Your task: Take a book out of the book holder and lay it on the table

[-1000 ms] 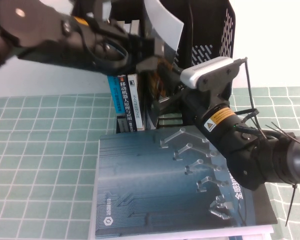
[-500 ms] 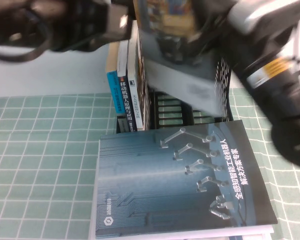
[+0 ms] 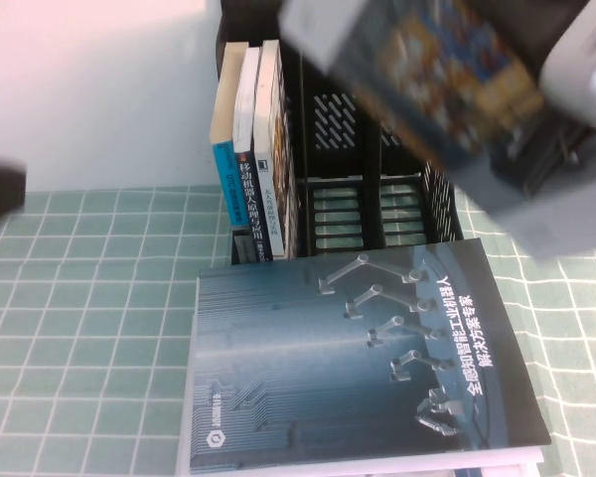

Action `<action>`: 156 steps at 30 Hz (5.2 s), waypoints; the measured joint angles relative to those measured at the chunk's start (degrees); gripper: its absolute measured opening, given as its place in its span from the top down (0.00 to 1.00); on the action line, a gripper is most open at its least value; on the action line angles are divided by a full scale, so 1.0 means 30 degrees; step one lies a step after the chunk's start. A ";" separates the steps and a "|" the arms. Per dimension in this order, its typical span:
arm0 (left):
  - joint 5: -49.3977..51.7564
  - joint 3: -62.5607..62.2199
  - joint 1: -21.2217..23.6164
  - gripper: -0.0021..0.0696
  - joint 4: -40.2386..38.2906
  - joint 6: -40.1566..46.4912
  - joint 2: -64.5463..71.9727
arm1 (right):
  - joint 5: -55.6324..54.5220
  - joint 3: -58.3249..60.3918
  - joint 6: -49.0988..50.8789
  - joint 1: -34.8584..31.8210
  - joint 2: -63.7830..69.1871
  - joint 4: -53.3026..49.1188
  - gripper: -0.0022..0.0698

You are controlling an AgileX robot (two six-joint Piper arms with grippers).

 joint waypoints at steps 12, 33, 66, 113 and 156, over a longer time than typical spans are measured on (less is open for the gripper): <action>-0.3523 1.0853 0.0000 0.97 -0.3378 -0.1173 -0.9058 | 0.1444 0.3271 0.3181 0.4340 0.2214 -0.7688 0.95; -0.3402 1.3312 0.0000 0.97 -0.6935 -0.1209 -1.1395 | -0.2549 0.5102 0.2947 0.7342 0.9012 -0.7429 0.95; -0.4221 1.3312 0.0000 0.44 -0.6384 -0.2532 -1.1395 | -0.0441 0.5087 0.5903 0.6023 0.7909 -0.5567 0.45; -1.3410 1.7570 0.0000 0.97 0.1949 -0.5073 -1.1395 | 1.5414 1.2085 0.6212 0.6061 -1.6694 0.1072 0.97; -1.3130 2.3997 0.4258 0.97 0.3683 -0.4842 -1.6239 | 1.4244 1.4978 0.6516 0.6061 -1.7069 0.2166 0.97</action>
